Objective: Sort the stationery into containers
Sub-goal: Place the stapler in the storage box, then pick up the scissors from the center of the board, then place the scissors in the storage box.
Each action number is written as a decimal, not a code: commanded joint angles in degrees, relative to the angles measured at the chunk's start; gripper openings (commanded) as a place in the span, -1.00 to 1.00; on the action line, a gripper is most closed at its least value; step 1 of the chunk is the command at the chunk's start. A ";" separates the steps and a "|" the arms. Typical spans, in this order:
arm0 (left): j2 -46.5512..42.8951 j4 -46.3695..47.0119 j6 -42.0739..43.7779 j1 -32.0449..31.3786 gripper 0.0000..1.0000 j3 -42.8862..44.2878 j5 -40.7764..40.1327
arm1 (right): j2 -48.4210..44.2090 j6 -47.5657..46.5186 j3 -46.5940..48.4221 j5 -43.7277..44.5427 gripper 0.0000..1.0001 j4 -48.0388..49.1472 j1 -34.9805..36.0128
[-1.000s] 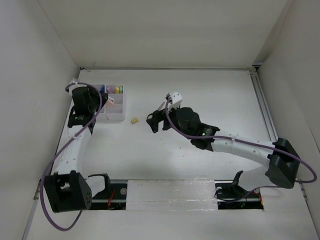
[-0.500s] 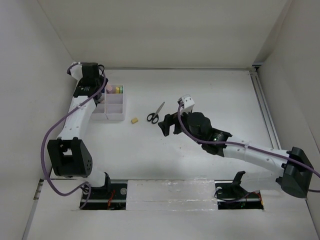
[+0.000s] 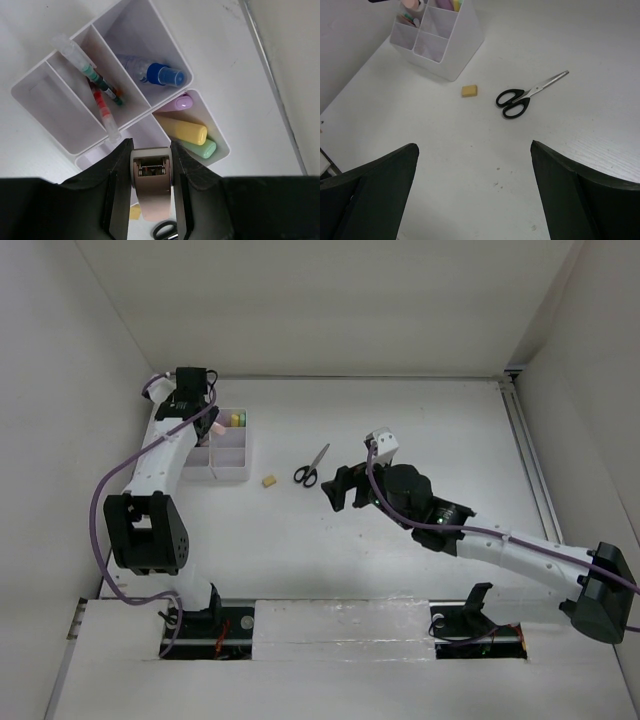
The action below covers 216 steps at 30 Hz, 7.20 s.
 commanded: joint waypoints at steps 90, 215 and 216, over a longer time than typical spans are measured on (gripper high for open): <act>-43.29 7.10 26.60 -1.12 1.00 -19.98 16.64 | 59.49 27.21 52.05 8.32 0.34 -36.89 -8.99; 6.02 -10.57 -9.43 7.76 -1.00 3.92 -22.37 | -0.62 -1.71 4.16 0.59 1.00 -8.51 2.00; 6.54 -10.57 -9.43 7.76 -1.00 3.31 -22.37 | -0.62 -1.71 4.16 0.59 1.00 -8.51 2.00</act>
